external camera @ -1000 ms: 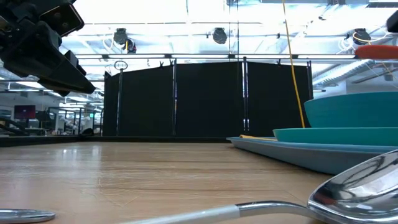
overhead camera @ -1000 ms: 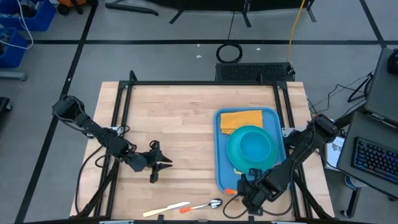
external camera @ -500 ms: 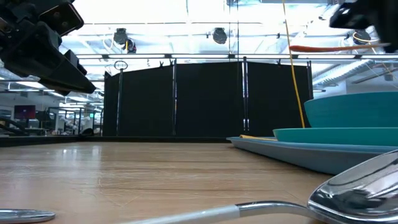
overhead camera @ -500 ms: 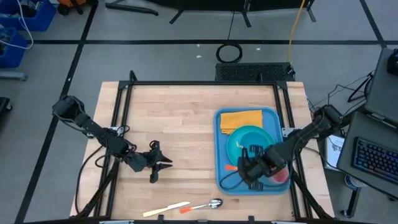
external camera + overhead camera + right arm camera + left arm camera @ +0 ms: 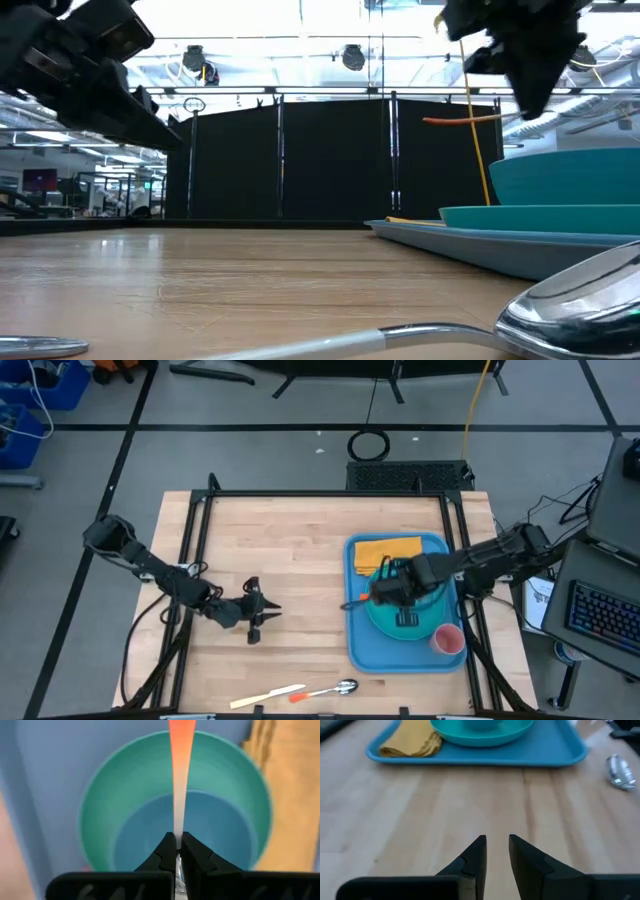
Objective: Set up tray
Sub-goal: Put the orange fork on the napkin to the left of the blue plate
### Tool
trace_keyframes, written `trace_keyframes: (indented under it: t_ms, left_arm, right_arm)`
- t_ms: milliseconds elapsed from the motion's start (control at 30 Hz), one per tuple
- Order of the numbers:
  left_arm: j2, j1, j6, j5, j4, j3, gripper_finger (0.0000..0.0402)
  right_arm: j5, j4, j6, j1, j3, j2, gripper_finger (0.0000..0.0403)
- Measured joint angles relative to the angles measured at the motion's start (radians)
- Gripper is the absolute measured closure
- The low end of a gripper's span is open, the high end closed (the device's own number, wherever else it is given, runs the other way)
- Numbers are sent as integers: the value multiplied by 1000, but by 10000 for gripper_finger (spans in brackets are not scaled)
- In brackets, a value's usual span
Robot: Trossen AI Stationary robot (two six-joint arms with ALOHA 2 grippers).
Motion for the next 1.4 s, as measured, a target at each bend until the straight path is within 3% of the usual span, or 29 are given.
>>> trace_keyframes:
  t_ms: [467, 667, 1400]
  left_arm:
    - [0, 91, 59, 7, -1, 0, 316]
    - [0, 92, 61, 6, -14, 0, 316]
    - [0, 192, 85, 6, -45, 0, 316]
  right_arm:
    - [-4, 9, -382, -394, 0, -119, 403]
    - [-84, 31, -503, -550, 0, -117, 403]
    - [-206, 63, -814, -876, 0, 13, 403]
